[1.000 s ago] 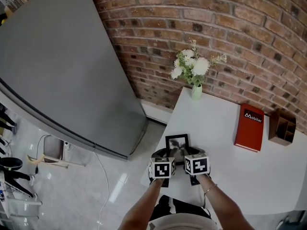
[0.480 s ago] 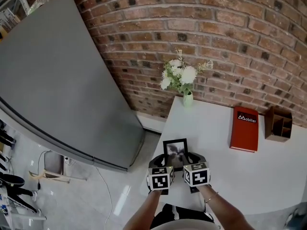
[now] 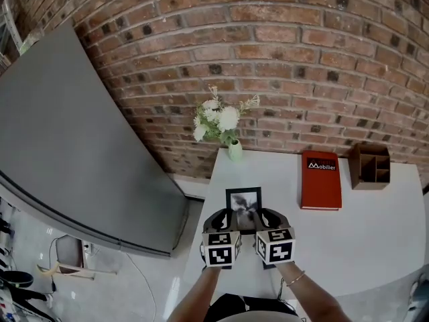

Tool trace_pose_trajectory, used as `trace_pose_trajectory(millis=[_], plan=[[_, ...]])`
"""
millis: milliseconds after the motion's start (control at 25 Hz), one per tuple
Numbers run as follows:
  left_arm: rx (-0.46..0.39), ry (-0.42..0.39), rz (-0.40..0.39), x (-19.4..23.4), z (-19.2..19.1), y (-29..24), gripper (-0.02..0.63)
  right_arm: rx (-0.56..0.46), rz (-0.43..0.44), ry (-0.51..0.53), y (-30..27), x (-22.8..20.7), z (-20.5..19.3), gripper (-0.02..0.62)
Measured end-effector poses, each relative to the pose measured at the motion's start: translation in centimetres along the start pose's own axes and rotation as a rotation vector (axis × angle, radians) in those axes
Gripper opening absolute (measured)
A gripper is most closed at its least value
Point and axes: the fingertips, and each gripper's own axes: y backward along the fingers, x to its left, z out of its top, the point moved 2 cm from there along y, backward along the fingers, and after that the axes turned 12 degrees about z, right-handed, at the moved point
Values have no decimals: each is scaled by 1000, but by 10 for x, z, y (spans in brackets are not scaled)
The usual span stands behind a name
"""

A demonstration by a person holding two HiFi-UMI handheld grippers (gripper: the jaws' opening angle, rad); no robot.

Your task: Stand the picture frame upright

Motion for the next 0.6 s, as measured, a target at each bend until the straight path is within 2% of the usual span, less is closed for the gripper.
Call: trace_pose_trajectory(millis=[360,600], plan=[[-95,-50,-132,-57,48,-19,67,-94,-141,12,35,-49,36,77],[-137,-55,-203,-72,75,-31,67,-140,-217,15,43,-64,60,77]])
